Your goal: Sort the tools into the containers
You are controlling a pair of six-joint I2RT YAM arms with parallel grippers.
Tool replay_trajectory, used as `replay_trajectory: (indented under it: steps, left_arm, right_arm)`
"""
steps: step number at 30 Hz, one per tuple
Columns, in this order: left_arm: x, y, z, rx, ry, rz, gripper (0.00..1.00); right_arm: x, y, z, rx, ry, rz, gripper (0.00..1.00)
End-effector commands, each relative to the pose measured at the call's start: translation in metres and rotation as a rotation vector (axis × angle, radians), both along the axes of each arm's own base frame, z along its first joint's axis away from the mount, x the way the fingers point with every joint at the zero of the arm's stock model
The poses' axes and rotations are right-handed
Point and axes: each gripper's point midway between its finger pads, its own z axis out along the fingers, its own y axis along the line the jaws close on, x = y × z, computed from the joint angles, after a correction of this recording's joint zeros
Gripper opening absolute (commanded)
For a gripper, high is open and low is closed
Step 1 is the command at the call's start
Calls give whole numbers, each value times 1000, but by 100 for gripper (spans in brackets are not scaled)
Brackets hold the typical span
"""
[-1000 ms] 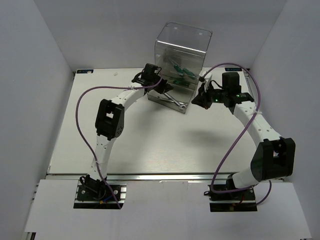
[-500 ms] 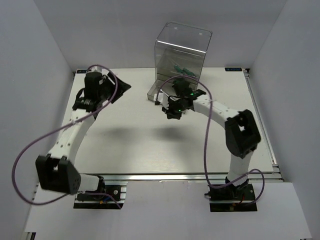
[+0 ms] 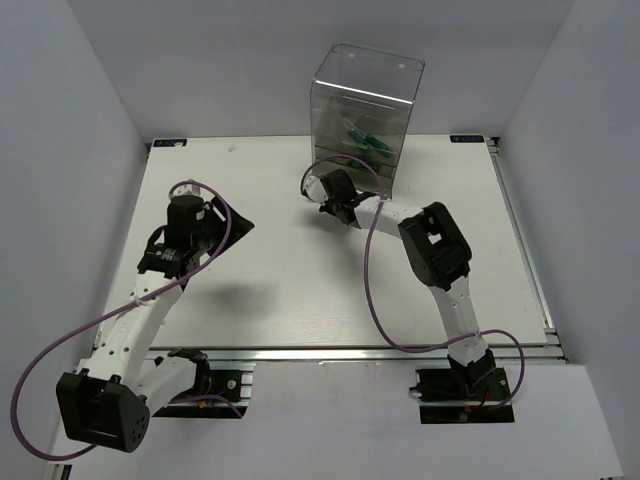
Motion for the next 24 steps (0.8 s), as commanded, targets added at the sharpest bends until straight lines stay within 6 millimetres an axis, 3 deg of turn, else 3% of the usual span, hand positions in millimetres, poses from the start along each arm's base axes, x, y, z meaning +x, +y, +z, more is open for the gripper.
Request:
replay_trajectory:
  steps: [1, 2, 4, 6, 9, 17, 24]
  left_arm:
    - [-2, 8, 7, 28, -15, 26, 75]
    - [-2, 8, 6, 28, -11, 27, 75]
    - [-2, 8, 5, 28, -8, 26, 75]
    - [-2, 8, 5, 26, -8, 26, 75]
    - [-2, 9, 4, 32, -3, 30, 75]
    - [-7, 10, 0, 25, 7, 41, 75]
    - [-10, 12, 2, 28, 5, 48, 75]
  right_arm:
    - [53, -23, 27, -27, -250, -134, 0]
    - [62, -21, 35, -32, -278, -135, 0]
    - [71, -24, 28, -45, -281, -144, 0]
    - [83, -21, 38, -36, -311, -149, 0]
    - [94, -21, 36, -38, -325, -151, 0]
    - [110, -16, 48, -33, -376, -62, 0]
    - [123, -28, 53, -46, -385, -22, 0]
